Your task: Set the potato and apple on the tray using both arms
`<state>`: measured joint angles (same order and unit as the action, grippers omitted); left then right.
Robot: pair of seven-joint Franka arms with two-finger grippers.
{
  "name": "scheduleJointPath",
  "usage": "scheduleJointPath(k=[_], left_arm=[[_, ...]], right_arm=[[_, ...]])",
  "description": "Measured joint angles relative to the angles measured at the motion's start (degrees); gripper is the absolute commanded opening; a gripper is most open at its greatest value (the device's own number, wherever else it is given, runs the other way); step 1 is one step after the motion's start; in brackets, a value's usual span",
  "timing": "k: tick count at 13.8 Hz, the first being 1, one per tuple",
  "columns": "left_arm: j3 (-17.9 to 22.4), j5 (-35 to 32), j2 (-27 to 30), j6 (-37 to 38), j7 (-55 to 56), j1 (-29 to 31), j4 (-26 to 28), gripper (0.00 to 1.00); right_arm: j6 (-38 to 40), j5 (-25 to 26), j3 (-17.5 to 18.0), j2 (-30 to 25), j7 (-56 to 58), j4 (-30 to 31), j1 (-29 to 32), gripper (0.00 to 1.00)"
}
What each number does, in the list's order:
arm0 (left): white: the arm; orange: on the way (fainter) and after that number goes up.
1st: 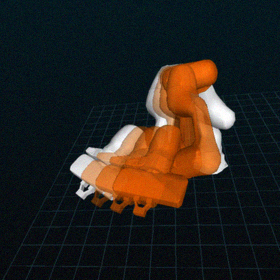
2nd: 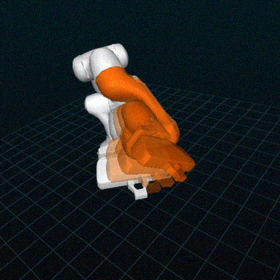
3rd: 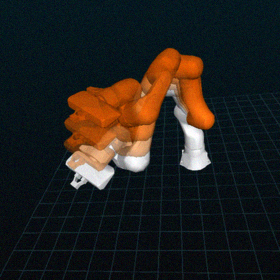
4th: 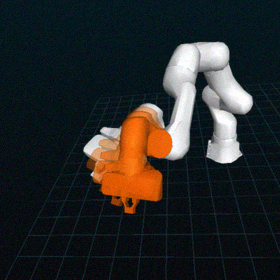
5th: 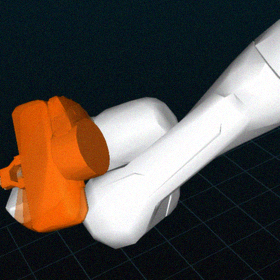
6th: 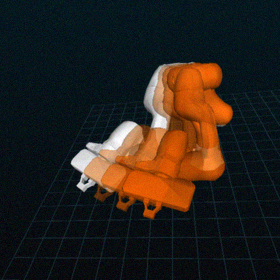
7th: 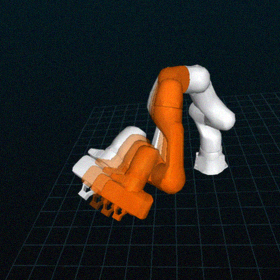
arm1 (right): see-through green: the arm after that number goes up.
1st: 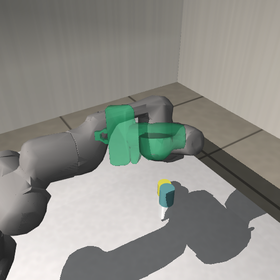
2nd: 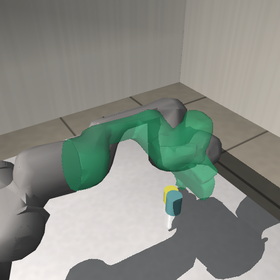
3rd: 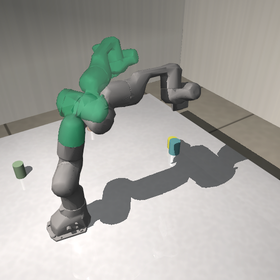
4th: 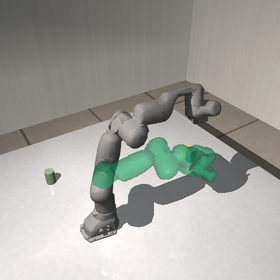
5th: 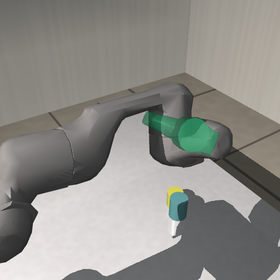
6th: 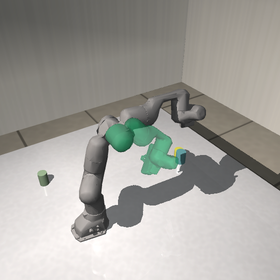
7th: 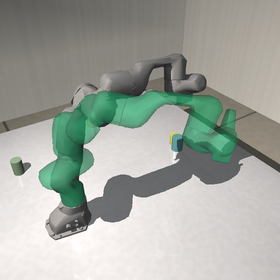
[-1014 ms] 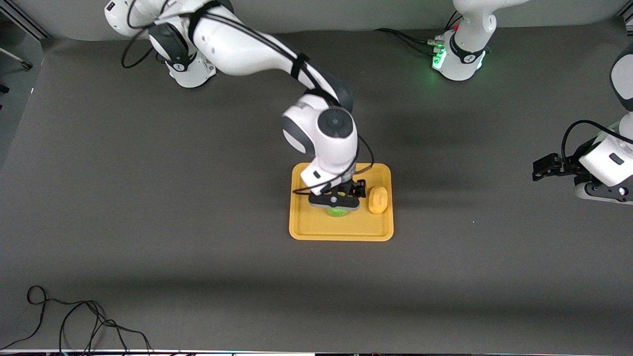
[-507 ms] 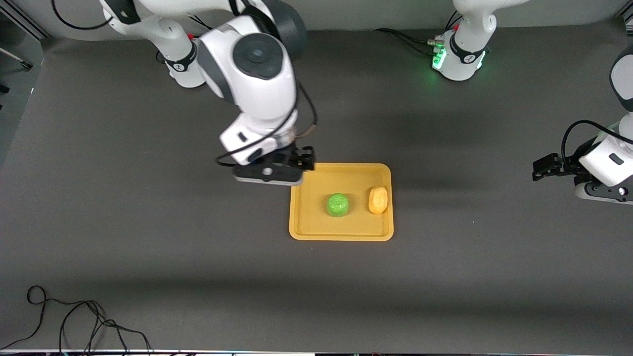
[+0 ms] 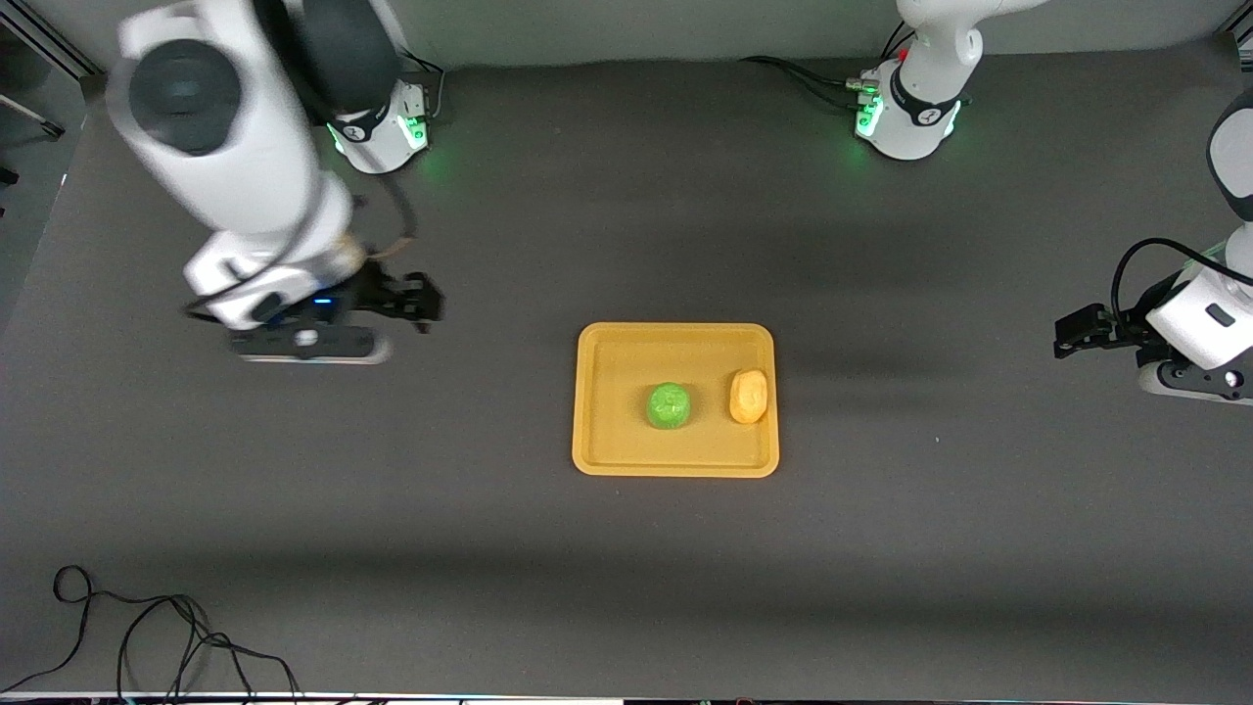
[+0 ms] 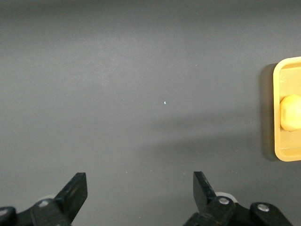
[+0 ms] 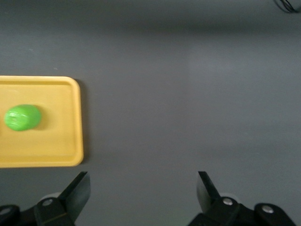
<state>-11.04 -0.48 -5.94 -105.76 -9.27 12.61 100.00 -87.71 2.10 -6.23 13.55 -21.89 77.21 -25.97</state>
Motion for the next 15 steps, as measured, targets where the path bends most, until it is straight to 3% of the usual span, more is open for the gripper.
scheduleJointPath(k=[3,7,15], left_arm=[[-0.01,0.0,-0.01,0.0,0.0,0.0,0.01,1.0],[-0.02,0.0,-0.02,0.0,0.0,0.0,0.02,1.0],[-0.01,0.0,-0.02,0.0,-0.02,0.01,0.03,1.0]], right_arm=[[-0.3,-0.99,0.74,-6.57,10.0,7.29,10.13,1.0],[-2.39,-1.48,2.08,-11.33,17.64,14.33,19.93,1.0],[-3.71,-1.53,1.87,-12.46,18.73,15.84,22.29,1.0]])
